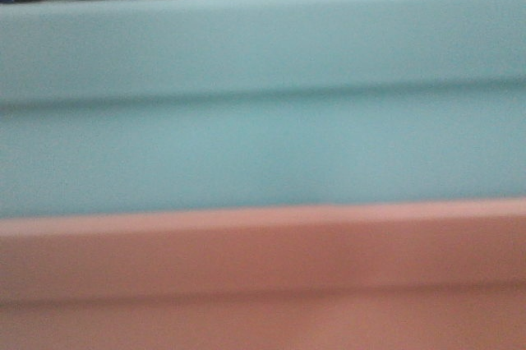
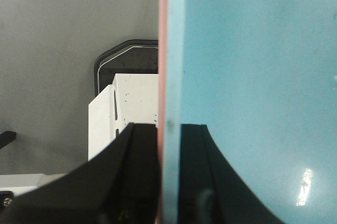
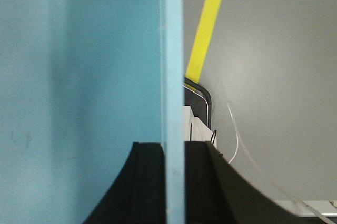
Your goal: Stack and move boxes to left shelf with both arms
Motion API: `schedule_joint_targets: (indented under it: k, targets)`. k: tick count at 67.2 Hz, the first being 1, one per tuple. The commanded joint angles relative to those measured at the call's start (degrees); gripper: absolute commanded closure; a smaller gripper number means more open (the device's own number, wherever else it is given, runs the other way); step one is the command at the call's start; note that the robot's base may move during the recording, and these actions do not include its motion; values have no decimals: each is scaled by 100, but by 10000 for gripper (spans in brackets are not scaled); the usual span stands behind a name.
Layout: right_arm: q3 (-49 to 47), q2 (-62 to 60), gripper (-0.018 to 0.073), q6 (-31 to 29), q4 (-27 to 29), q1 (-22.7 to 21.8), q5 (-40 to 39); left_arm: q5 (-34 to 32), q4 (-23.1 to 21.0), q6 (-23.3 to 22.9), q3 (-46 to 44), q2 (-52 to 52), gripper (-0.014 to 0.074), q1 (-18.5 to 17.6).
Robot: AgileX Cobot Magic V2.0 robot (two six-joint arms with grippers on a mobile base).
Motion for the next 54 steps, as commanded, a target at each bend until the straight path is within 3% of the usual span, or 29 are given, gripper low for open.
schedule_joint_targets:
  k: [1,54]
  targets:
    - [-152,-203,503,-6,-254,-31,23,700,-8,-64,-157,-232,599,-42]
    - [-152,-203,503,-6,-322,-31,117,700,-178,-64,-157,-232,599,-42]
